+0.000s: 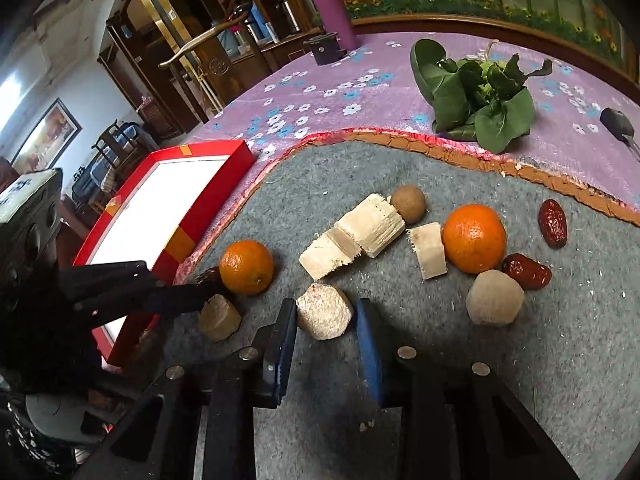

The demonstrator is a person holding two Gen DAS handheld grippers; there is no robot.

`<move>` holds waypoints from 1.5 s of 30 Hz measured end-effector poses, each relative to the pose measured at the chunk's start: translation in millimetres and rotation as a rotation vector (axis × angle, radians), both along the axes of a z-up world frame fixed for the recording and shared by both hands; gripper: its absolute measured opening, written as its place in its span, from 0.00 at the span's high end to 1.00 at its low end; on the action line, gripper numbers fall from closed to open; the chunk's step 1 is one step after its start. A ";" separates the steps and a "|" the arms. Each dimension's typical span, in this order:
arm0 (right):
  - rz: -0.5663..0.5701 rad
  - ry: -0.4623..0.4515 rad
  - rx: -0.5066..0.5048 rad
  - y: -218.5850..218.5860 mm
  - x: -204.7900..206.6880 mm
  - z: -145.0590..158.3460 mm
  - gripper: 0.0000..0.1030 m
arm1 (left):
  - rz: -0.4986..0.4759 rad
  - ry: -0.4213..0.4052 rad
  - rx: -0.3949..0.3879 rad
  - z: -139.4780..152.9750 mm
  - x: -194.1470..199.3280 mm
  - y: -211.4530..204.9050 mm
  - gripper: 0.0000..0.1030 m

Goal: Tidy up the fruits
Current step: 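Grasp a beige round cake with the left gripper while the right grasps another, then carry both beige cakes over the white tray and open both grippers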

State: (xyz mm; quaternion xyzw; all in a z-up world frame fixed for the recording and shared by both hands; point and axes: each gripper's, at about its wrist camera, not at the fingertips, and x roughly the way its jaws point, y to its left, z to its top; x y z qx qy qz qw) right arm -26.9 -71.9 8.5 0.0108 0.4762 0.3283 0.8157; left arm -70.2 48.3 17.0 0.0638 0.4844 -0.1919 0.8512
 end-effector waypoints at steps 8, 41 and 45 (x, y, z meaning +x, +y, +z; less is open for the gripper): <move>0.019 -0.008 0.011 -2.3 -5.2 3.4 0.72 | 0.011 -0.040 0.009 -0.6 -4.5 1.9 0.76; -0.014 -0.116 -0.059 27.7 -26.2 15.0 0.72 | 0.301 -0.225 -0.138 47.8 -79.9 117.8 0.76; 0.068 -0.112 0.050 47.3 -40.8 39.5 0.72 | 0.359 -0.233 -0.134 47.5 -83.6 141.6 0.76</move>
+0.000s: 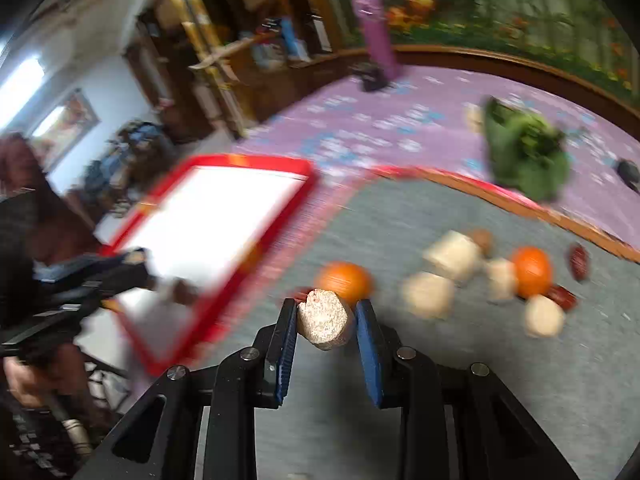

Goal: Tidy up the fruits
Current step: 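Carry both beige cakes over the white tray and open both grippers, then grasp a white yam chunk with the right gripper while the left grasps an orange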

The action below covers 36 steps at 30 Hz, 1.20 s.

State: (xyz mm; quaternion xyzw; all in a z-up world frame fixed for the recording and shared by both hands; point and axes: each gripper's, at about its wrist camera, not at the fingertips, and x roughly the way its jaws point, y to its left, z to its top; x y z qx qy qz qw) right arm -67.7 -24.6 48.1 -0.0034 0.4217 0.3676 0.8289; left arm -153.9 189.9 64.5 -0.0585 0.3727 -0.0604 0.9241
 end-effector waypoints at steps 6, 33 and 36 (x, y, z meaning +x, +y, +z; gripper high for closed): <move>0.145 -0.015 0.073 62.9 -21.5 9.5 0.72 | 0.077 0.016 0.024 -9.5 -7.5 25.8 0.76; 0.061 -0.006 0.159 68.0 0.3 6.5 0.59 | 0.115 -0.028 0.216 5.8 -10.5 2.0 0.44; -0.004 -0.015 0.161 28.0 12.8 8.2 0.59 | 0.039 -0.034 0.251 8.6 -4.9 -25.0 0.44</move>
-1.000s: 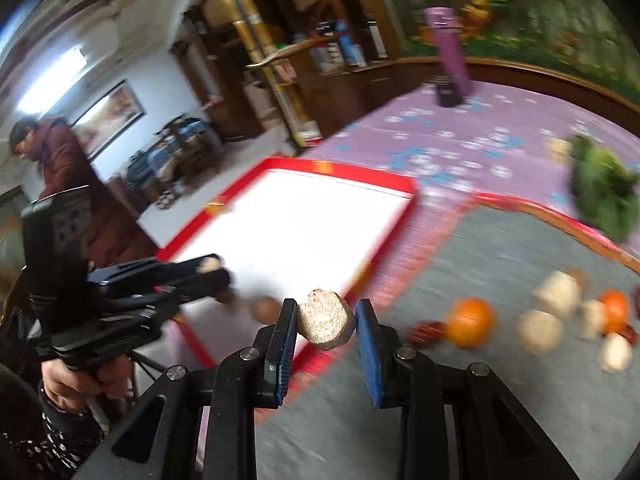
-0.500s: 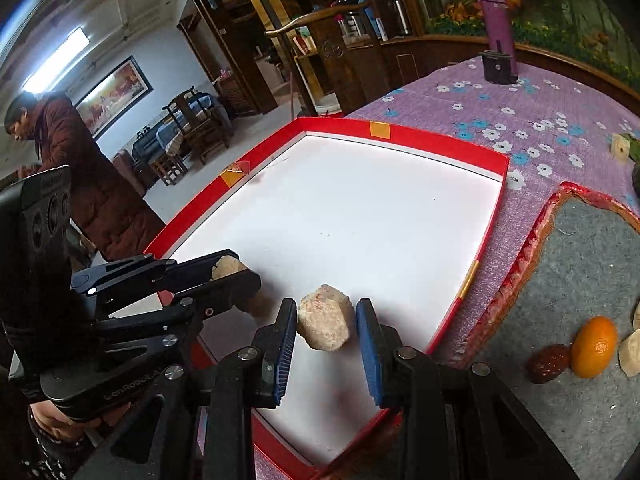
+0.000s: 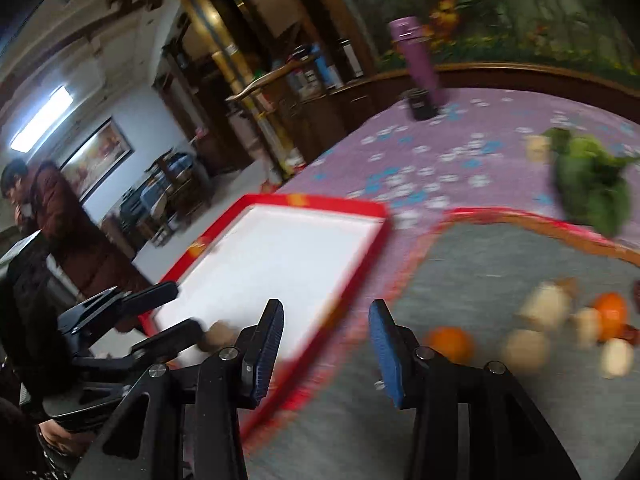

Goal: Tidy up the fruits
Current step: 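Grasp a white yam chunk with the right gripper while the left grasps an orange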

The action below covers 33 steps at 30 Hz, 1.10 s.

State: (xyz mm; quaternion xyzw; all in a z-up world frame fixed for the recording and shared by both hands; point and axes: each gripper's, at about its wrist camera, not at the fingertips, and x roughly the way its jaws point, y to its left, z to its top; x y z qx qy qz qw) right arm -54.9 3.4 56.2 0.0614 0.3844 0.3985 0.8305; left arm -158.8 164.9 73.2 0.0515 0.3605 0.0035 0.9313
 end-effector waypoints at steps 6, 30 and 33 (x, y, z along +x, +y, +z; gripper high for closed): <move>-0.071 0.016 -0.055 -72.8 10.5 -10.2 0.58 | -0.135 0.050 0.063 -7.1 19.6 -55.9 0.44; -0.100 0.016 -0.328 -58.9 33.8 -46.8 0.71 | -0.320 0.228 0.040 -33.9 89.0 -113.0 0.44; -0.083 0.052 -0.297 -68.8 28.8 -45.8 0.73 | -0.330 0.252 -0.002 -37.0 97.7 -115.8 0.44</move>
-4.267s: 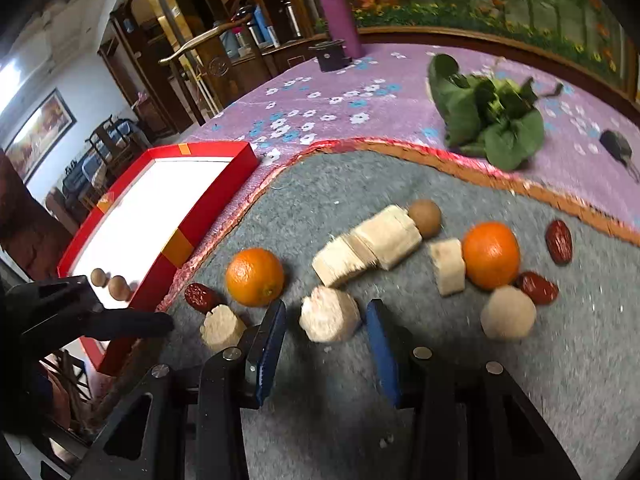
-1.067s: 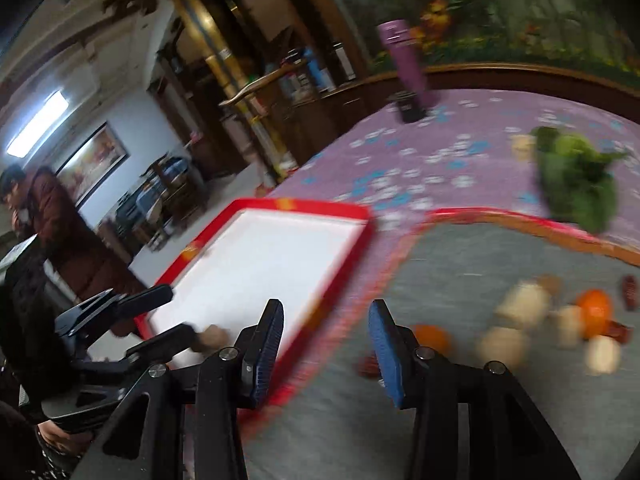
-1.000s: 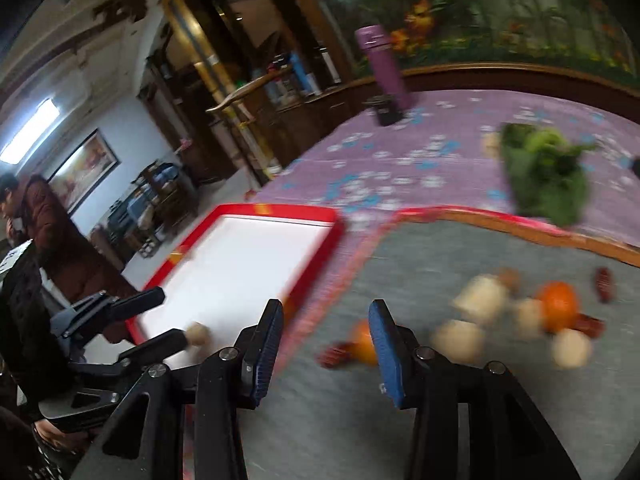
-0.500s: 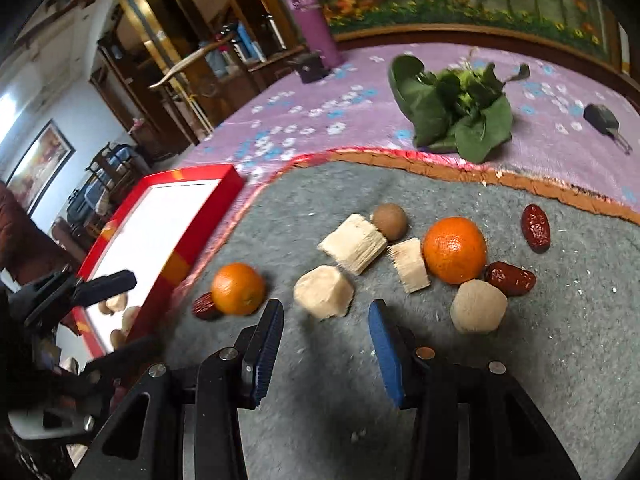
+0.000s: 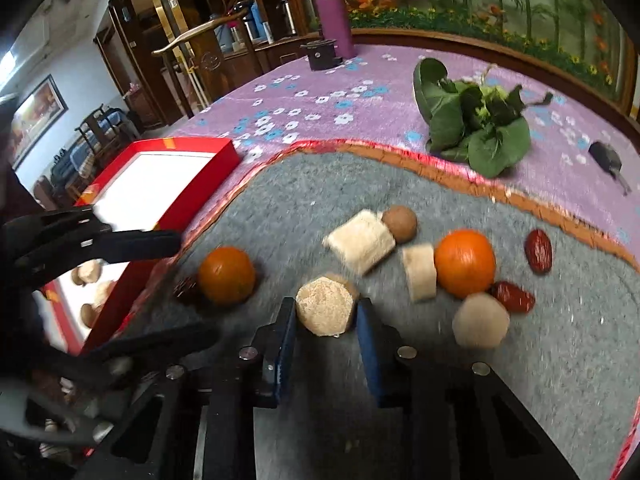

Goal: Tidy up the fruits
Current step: 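Grasp a white yam chunk with the right gripper while the left grasps an orange, then carry the yam chunk and orange over the white tray and release both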

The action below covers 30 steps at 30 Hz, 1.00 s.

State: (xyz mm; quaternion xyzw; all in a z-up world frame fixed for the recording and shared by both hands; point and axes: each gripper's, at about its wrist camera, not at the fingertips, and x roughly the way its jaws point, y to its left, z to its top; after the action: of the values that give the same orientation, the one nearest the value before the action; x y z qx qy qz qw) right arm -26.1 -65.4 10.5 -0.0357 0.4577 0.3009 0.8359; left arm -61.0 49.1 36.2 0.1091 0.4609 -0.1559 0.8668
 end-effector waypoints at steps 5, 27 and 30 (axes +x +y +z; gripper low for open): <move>-0.004 0.038 0.061 -23.9 -13.6 -3.7 0.74 | 0.010 0.035 -0.033 -7.4 13.7 -1.4 0.51; -0.067 -0.023 0.040 -12.1 -4.2 -1.4 0.71 | 0.025 0.023 -0.062 -17.0 13.5 -3.4 0.73; -0.081 -0.016 0.056 -16.8 -4.5 -0.1 0.71 | 0.025 0.016 -0.080 -14.2 12.4 -2.4 0.73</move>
State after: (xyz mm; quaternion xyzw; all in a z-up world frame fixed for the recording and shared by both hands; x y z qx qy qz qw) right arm -30.6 -82.2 10.4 0.0041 0.4434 0.2792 0.8517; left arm -48.7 46.7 22.0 0.0673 0.4628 -0.1641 0.8685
